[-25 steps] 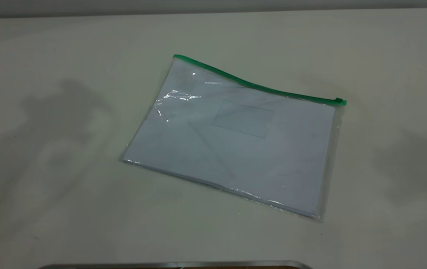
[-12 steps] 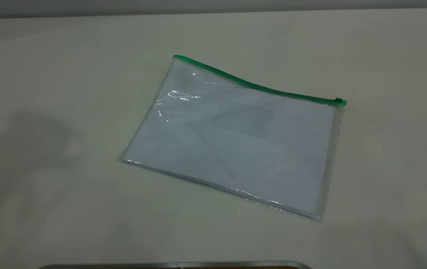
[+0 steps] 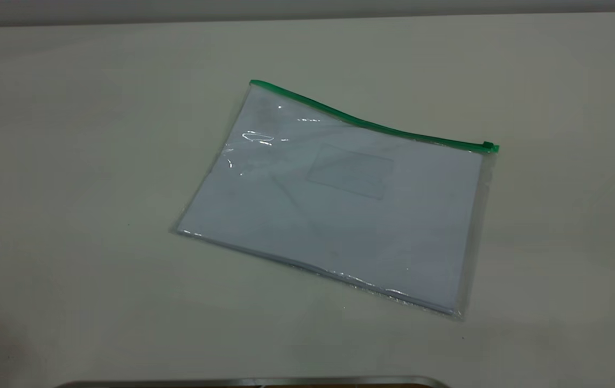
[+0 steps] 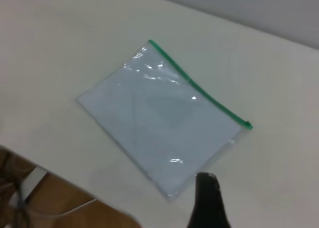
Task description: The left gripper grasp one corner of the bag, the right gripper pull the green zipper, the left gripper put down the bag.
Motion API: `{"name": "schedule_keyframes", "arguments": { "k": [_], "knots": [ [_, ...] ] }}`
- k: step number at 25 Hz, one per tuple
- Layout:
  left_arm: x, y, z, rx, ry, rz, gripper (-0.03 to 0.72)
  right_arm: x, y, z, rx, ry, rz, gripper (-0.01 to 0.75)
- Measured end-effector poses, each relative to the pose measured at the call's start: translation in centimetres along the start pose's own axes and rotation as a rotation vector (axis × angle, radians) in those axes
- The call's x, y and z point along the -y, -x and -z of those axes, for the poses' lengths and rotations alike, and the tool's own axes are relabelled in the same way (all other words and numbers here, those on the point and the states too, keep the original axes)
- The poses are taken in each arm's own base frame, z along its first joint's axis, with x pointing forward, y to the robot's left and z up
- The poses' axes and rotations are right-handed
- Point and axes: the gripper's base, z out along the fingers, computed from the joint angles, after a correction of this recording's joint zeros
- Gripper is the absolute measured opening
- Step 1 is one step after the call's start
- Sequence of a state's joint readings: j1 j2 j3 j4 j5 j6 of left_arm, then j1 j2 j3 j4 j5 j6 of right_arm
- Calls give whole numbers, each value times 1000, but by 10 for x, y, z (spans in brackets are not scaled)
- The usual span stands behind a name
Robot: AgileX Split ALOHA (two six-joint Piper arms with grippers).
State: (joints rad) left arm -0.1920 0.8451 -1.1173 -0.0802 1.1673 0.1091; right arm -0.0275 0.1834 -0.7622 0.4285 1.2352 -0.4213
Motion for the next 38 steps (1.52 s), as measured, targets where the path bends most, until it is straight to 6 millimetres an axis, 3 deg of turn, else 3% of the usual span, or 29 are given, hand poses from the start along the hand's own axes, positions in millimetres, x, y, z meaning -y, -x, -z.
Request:
{"name": "schedule_keyframes", "arguments": {
  "k": [3, 8, 15, 22, 28, 38],
  "knots": [
    [3, -38, 3, 16, 3, -2, 588, 0, -19, 1, -2, -64, 19, 588],
    [8, -89, 3, 66, 8, -6, 588, 7, -44, -17, -59, -90, 13, 588],
    [13, -140, 0, 163, 17, -12, 588, 17, -65, -26, -109, -125, 62, 588],
    [13, -160, -14, 155, 15, 5, 588, 17, -70, -29, -78, -129, 54, 588],
    [13, -167, -33, 86, 9, 13, 588, 17, -70, -29, -74, -125, 34, 577],
    [9, -171, -45, 62, 42, 30, 588, 17, -70, -30, -70, -118, 30, 574]
  ]
}}
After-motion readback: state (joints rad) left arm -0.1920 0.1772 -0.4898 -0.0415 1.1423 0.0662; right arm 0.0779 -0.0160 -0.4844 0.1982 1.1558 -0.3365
